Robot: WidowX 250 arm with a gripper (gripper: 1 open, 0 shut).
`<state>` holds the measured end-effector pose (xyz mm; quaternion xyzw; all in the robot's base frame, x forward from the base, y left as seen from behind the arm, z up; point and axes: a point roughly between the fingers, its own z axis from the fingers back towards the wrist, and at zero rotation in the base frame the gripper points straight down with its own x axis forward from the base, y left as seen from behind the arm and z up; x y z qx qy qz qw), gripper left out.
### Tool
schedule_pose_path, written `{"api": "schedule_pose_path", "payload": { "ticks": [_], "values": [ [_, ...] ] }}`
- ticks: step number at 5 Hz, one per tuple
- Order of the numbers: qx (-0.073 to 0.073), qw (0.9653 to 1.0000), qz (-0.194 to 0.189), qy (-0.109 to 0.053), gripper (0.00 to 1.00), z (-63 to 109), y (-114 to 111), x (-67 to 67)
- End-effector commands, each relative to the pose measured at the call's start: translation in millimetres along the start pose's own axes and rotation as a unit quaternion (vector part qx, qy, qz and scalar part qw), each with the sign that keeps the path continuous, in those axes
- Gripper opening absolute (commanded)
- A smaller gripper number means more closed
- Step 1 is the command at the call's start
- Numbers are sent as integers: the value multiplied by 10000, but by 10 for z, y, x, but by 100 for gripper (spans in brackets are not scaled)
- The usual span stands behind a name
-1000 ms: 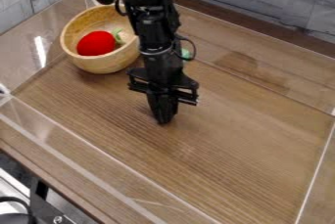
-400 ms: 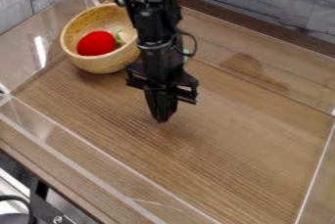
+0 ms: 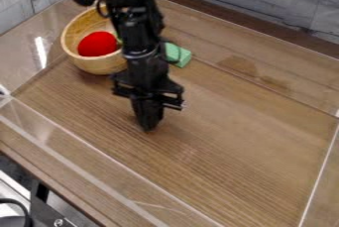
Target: Remove the green object from the brown bowl and put it on the table
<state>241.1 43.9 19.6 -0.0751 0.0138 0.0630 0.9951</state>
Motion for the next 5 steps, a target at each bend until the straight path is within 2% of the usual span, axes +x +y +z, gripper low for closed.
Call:
{"api": "schedule_pose_path", "payload": {
  "ticks": [1, 3, 5],
  "values": [
    [16, 9998, 120, -156, 0, 81, 109, 45],
    [12, 10000, -59, -66, 0, 97, 178, 195],
    [-18, 9999, 142, -45, 0, 128, 287, 34]
  ]
}}
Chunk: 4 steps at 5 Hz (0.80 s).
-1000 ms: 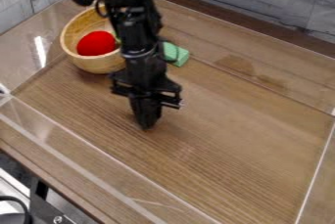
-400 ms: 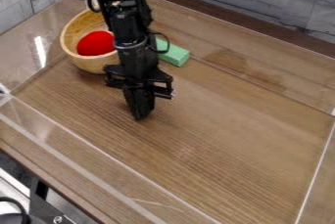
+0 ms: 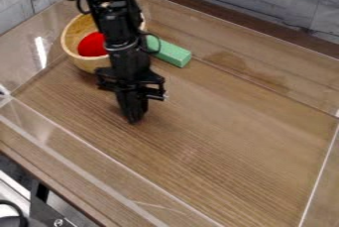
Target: Remove the green object from the brown bowl and put it on the table
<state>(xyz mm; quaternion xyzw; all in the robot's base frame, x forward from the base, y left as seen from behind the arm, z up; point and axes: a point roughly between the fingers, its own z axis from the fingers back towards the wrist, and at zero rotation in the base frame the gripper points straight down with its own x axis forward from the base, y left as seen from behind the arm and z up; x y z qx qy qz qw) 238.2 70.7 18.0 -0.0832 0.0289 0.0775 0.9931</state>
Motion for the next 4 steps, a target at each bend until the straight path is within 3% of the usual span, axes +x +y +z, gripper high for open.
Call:
{"api": "schedule_pose_path", "payload": {
  "ticks": [1, 4],
  "values": [
    [59, 9998, 19, -173, 0, 105, -26, -37],
    [117, 9995, 280, -133, 0, 95, -129, -182]
  ]
}}
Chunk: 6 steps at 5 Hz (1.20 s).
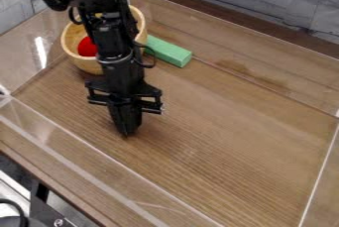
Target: Remove the green object from the brown bowl and put it on the table
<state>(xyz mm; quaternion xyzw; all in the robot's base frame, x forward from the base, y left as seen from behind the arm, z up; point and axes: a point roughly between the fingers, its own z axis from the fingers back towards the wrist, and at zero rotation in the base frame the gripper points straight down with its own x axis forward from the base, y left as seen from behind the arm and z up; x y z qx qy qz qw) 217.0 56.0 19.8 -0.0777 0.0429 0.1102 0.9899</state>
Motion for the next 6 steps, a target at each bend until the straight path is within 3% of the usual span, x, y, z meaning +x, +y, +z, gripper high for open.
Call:
{"api": "schedule_pose_path", "payload": {
  "ticks": [1, 2, 3, 4, 5, 6],
  "values": [
    [102, 9990, -385, -182, 0, 105, -21, 23],
    [140, 9974, -692, -127, 0, 102, -25, 2],
    [149, 9970, -753, -110, 0, 89, -109, -8],
    [143, 9966, -800, -109, 100, 85, -186, -25],
    [113, 9970, -751, -137, 100, 71, -190, -72],
    [74, 9987, -438, -247, 100, 111, -200, -37]
  ]
}}
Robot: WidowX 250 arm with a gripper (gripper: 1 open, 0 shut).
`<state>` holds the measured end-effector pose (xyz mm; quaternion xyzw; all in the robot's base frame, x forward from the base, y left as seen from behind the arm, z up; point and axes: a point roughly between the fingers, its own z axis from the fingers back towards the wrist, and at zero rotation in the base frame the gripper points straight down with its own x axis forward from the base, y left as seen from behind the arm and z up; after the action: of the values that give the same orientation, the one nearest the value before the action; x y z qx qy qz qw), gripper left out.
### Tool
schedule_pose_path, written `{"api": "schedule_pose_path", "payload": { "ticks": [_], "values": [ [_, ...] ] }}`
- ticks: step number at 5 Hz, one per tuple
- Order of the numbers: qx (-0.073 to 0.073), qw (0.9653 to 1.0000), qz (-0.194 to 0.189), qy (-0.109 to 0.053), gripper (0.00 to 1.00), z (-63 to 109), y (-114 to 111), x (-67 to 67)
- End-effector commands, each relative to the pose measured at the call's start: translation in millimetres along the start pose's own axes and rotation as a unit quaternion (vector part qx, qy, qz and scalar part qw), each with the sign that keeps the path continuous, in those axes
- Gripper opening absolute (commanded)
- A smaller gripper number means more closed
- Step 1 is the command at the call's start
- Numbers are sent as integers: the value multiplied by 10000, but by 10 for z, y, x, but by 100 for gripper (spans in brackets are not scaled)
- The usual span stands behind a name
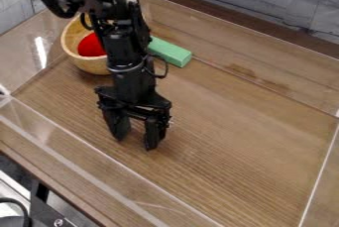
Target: Remove the green object from the brown bowl and put it on the table
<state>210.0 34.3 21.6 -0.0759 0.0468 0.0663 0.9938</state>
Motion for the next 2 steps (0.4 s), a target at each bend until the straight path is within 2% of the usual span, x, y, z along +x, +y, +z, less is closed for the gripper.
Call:
{"api": "schedule_pose_path", "payload": {
  "ticks": [1, 2],
  "values": [
    [11, 9987, 299, -419, 100, 172, 3, 110],
    [-8, 9980, 387, -496, 100, 294, -49, 122]
  ]
}}
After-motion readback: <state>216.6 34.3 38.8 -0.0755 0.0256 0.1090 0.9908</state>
